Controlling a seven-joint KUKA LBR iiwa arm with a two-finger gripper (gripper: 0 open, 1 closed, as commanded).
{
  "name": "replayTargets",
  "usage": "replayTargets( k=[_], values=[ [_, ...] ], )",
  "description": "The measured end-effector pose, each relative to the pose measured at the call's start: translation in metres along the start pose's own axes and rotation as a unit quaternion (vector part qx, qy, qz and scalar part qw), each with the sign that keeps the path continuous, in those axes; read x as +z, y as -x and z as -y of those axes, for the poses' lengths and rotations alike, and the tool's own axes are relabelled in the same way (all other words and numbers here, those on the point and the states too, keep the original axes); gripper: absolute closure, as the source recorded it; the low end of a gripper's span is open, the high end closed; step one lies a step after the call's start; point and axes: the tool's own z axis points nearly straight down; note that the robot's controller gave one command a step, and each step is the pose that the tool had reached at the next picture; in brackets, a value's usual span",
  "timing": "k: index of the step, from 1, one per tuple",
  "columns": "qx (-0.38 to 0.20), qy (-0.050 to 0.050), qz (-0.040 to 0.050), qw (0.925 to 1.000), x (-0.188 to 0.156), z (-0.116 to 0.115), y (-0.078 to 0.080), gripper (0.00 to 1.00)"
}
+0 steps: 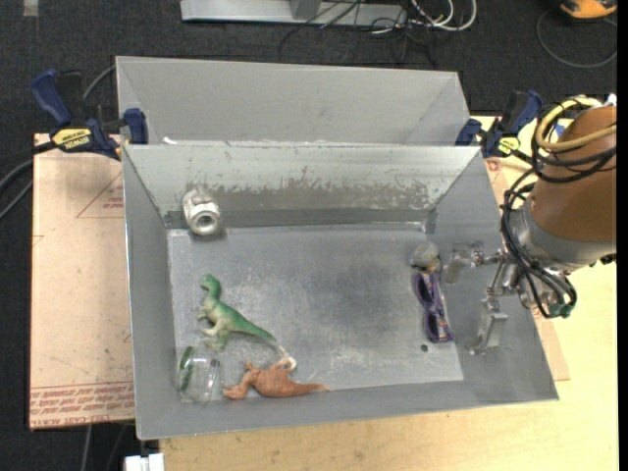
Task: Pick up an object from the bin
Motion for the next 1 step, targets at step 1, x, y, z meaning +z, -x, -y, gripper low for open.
replayTargets(
  k=[1],
  values=[
    [0.036,0.0,0.0007,0.9994,0.0917,0.0013,0.0581,0.0]
  ],
)
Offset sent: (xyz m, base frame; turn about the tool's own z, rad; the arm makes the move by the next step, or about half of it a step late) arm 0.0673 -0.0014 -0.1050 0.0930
